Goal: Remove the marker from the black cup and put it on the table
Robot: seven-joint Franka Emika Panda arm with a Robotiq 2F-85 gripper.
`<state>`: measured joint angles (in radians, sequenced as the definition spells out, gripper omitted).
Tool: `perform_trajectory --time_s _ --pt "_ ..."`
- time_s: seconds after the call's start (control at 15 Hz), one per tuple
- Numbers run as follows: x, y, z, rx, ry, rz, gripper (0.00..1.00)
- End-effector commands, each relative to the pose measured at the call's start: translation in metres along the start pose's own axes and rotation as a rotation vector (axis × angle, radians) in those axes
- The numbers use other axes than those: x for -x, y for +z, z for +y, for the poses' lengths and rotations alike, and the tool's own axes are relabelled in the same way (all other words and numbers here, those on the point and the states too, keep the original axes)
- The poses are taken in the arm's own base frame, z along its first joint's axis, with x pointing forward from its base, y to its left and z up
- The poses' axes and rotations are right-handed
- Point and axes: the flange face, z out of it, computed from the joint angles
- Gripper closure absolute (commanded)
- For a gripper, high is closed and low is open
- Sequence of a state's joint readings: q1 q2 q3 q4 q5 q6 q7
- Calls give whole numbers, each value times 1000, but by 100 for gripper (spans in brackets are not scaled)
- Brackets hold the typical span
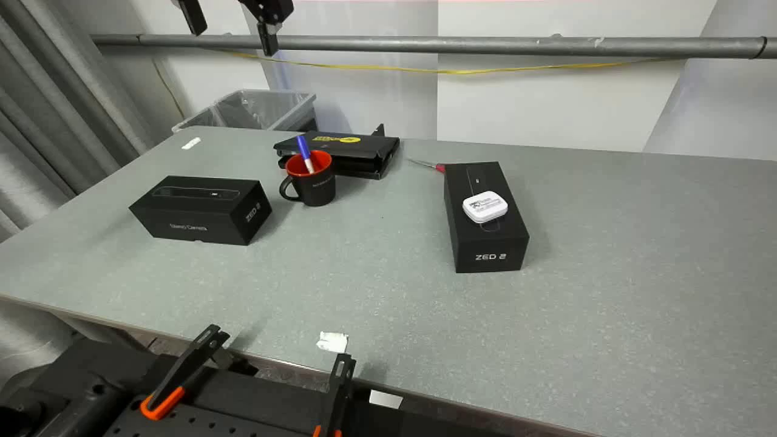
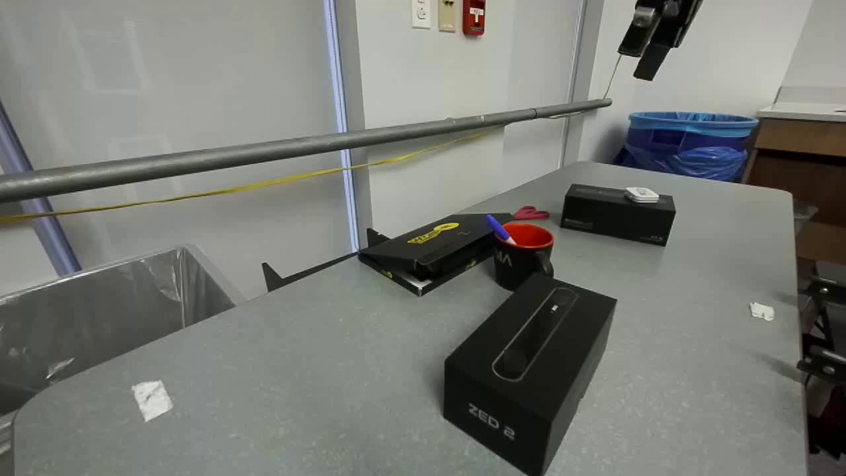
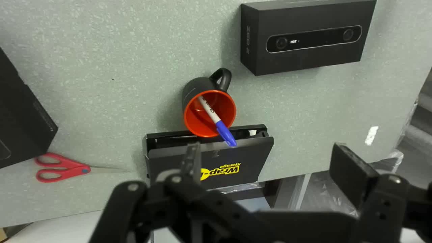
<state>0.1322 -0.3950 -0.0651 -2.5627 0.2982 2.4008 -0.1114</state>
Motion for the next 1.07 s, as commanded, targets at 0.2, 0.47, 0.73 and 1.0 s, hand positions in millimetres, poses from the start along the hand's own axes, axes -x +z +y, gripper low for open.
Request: perform_trajectory --time_s 0.2,0.47,0.73,1.0 --pt "-3 4 -1 23 -25 5 0" --pt "-17 51 0 80 -153 -23 0" --pt "-41 115 9 156 -241 34 0" --pt "-56 142 8 149 -222 42 0"
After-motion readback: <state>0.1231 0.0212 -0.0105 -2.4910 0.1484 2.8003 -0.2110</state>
